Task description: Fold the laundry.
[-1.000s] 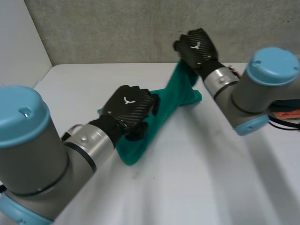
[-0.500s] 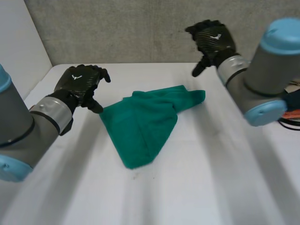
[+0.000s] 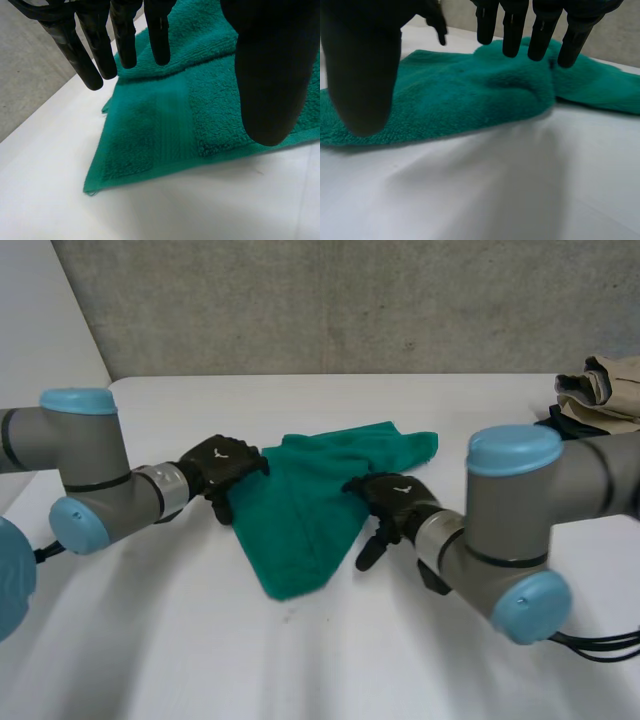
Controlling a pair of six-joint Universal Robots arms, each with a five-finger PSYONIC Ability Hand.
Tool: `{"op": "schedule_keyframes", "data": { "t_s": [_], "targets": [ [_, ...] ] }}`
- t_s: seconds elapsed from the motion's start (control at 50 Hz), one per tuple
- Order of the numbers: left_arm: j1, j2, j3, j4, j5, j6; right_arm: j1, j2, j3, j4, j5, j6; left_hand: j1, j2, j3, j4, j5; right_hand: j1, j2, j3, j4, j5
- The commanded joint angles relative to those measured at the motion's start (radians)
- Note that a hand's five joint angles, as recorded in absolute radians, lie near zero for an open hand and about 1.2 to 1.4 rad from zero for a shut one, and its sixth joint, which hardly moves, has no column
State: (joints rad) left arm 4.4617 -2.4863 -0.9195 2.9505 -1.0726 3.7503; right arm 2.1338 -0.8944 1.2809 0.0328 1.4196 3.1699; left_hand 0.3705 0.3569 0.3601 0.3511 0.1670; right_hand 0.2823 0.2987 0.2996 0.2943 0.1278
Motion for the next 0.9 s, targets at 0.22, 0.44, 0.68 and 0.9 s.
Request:
{"op": "schedule_keyframes", "data": {
  "t_s": [0.22,0.44,0.68,0.9],
  "targets": [
    [-0.073,-0.097,0.073,0.093,-0.027,-0.009,0.063,0.183,-0.16,-0.163,0.09,-0.074,0.28,0.294,0.29,0.299,0.309,1.114,1.098,1.097,1.102,1.094],
    [-0.087,-0.12,0.091,0.11,-0.027,-0.03,0.057,0.163,-0.147,-0.174,0.09,-0.117,0.327,0.341,0.338,0.347,0.356,1.114,1.098,1.097,1.102,1.094],
    [-0.105,-0.154,0.102,0.088,0.01,-0.023,0.044,0.143,-0.146,-0.174,0.094,-0.125,1.025,1.039,1.036,1.045,1.054,1.114,1.098,1.097,1.102,1.094],
    [-0.11,0.091,-0.026,0.002,-0.072,-0.041,0.005,0.06,-0.158,-0.145,0.091,-0.134,1.026,1.039,1.036,1.045,1.055,1.114,1.098,1.097,1.102,1.094]
  ]
}}
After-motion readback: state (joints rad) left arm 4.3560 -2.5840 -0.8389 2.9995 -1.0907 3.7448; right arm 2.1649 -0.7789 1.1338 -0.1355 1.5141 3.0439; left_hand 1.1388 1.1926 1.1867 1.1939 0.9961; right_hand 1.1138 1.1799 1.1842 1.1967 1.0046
